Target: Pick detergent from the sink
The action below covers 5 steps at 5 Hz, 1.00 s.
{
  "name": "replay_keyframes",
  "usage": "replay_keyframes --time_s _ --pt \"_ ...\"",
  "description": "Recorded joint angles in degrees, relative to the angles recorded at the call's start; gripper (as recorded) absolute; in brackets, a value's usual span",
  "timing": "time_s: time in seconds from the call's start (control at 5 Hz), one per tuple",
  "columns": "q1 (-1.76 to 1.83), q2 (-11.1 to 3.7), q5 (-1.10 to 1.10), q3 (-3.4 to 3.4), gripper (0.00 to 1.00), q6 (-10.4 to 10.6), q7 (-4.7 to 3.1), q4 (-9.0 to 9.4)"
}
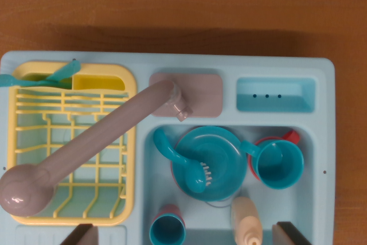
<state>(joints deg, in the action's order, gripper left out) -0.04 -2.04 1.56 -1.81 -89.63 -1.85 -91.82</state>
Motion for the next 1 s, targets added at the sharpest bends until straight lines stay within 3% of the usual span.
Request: replay_keyframes --time_s 1.0 --pt "-0.13 -0.09 -0.07 -0.15 0.0 0.88 -0.32 0.94"
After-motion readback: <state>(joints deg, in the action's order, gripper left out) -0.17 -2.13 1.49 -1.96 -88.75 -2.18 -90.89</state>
